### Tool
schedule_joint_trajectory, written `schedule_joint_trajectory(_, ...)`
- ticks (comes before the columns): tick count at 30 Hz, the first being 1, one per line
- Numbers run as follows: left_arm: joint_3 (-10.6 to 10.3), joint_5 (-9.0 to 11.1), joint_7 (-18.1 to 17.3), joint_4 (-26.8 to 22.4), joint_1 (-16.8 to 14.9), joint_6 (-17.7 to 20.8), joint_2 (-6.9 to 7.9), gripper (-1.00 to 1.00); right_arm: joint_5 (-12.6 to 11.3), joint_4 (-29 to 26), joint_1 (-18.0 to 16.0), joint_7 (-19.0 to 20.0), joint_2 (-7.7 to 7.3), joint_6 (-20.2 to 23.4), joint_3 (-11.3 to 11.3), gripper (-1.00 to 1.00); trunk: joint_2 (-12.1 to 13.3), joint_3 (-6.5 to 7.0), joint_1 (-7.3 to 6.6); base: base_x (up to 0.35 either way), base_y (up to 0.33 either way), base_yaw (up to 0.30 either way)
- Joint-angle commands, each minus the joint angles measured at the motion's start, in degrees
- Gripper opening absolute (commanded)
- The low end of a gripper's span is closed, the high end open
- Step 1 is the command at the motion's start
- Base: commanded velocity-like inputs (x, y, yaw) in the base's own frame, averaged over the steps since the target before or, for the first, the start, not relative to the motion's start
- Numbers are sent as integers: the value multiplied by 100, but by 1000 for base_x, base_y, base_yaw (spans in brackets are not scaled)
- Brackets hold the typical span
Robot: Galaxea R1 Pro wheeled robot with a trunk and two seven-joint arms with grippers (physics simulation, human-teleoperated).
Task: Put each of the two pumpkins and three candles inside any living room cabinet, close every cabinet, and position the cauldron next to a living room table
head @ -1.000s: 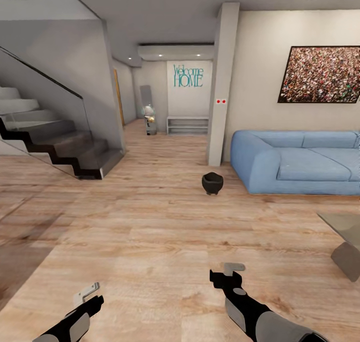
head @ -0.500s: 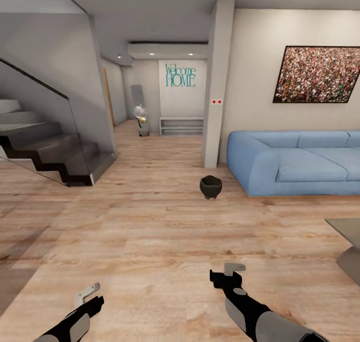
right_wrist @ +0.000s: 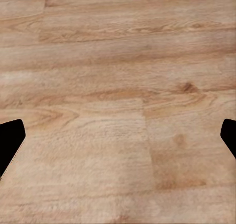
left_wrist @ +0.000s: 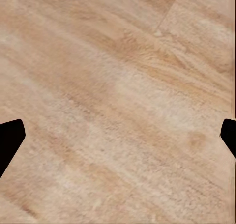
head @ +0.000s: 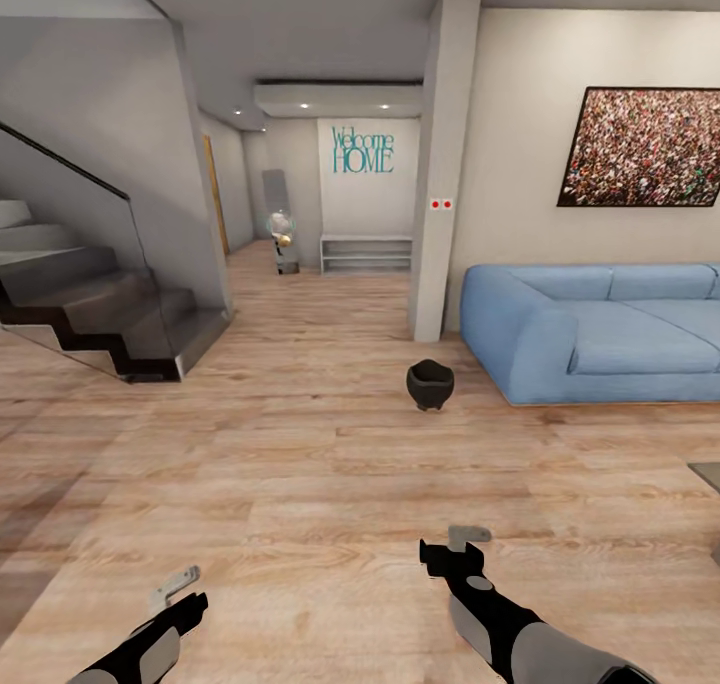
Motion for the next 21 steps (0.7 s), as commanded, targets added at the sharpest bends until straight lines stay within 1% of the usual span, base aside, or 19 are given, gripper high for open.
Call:
schedule_joint_trajectory(1,-41,36,22,-1,-3,-13,1,100,-49,2,-5,-25,0,-19,49,100,-2,-6,3,339,6,0)
schedule_joint_trajectory(3,-41,36,22,-1,-3,-12,1,100,-50,2,-5,-23,0,-20,49,100,-2,-6,3,339,3,-51)
schedule_joint_trajectory(5,-41,36,22,-1,-3,-12,1,100,-50,2,-5,-22,0,-20,48,100,-2,-6,3,340,1,-182)
schedule_joint_trajectory(15,-41,36,22,-1,-4,-11,1,100,-50,7,-5,-21,0,-19,35,100,-2,-6,3,340,0,-259)
schedule_joint_trajectory(21,-41,42,22,-1,-3,-11,7,100,-50,5,-5,-21,0,-20,32,100,-2,-6,3,341,0,-58)
